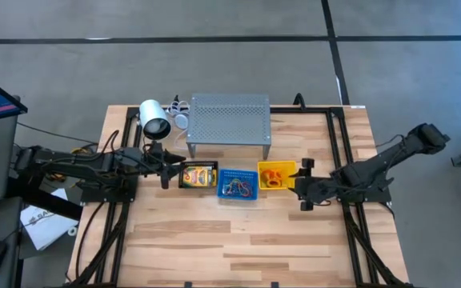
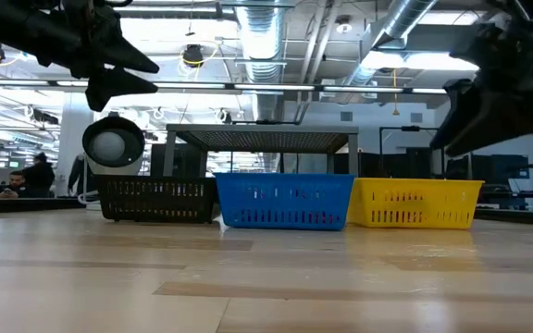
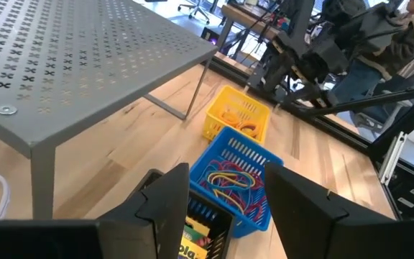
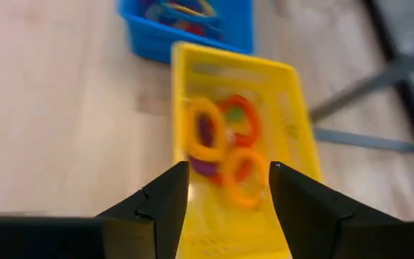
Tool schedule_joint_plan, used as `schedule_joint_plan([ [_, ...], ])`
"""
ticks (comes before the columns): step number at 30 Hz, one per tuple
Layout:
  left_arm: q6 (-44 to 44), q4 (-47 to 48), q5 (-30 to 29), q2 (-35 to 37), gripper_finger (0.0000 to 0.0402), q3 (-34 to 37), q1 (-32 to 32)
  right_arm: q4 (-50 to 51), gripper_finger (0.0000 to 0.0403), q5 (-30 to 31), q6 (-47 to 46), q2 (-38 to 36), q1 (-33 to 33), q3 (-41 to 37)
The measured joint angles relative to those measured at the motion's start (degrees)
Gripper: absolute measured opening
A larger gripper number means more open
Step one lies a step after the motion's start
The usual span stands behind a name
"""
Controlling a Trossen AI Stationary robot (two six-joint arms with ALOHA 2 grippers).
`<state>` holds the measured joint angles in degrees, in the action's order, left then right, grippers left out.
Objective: Pick & Place Office Desk Supplies
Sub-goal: Put the black bin on the shelf
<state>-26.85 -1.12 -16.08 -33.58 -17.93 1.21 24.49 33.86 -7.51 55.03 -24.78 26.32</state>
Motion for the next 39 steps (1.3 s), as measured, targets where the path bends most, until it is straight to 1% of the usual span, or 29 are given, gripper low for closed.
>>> schedule_joint_plan([
  [3, 0.0, -0.05, 0.0, 0.04, 0.0177, -0.02, 0.0, 0.5, 0.0188, -5.69, -0.21, 1.57, -0.68, 2.41],
  [7, 0.0, -0.05, 0.0, 0.03, 0.0177, -0.02, 0.0, 2.76, 0.0188, -8.35, -2.77, 3.39, -1.94, 3.09],
  [10, 0.0, -0.03, 0.74, 0.02, 0.0178, -0.02, 0.0, 4.44, 0.0188, -8.49, -4.82, 5.0, -2.25, 3.09],
  [14, 2.64, -0.08, 6.94, -1.13, 0.018, -0.04, 0.04, 2.82, 0.0188, -8.32, -6.01, 6.13, -1.61, 3.09],
  [18, 4.78, -0.06, 9.49, -3.86, 0.0179, -0.09, 0.09, 0.84, 0.0188, -8.28, -6.05, 5.21, -0.63, 3.09],
  [21, 7.57, 3.36, 9.63, -6.32, 0.0181, -0.36, 0.07, -0.73, 0.0188, -8.26, -6.1, 4.14, 0.45, 3.11],
  [25, 11.25, 12.71, 9.01, -10.32, 0.0181, -2.76, 0.04, -2.84, 0.0188, -8.09, -6.12, 3.04, 2.32, 3.11],
  [29, 14.03, 19.64, 9.1, -14.31, 0.0179, -5.96, 0.04, -5.26, 0.0188, -8.06, -6.23, 2.85, 4.5, 3.11],
  [32, 15.78, 22.76, 10.43, -16.6, 0.0181, -8.53, 0.04, -7.01, 0.0188, -8.07, -6.23, 3.11, 5.84, 3.11],
  [35, 16.46, 25.75, 10.45, -18.52, 0.018, -10.19, 0.7, -7.67, 0.0188, -8.06, -6.24, 3.14, 6.85, 3.11],
  [39, 16.4, 27.28, 8.88, -20.44, 0.0176, -11.22, 0.71, -8.44, 0.0188, -8.06, -6.27, 3.14, 8.04, 3.11],
])
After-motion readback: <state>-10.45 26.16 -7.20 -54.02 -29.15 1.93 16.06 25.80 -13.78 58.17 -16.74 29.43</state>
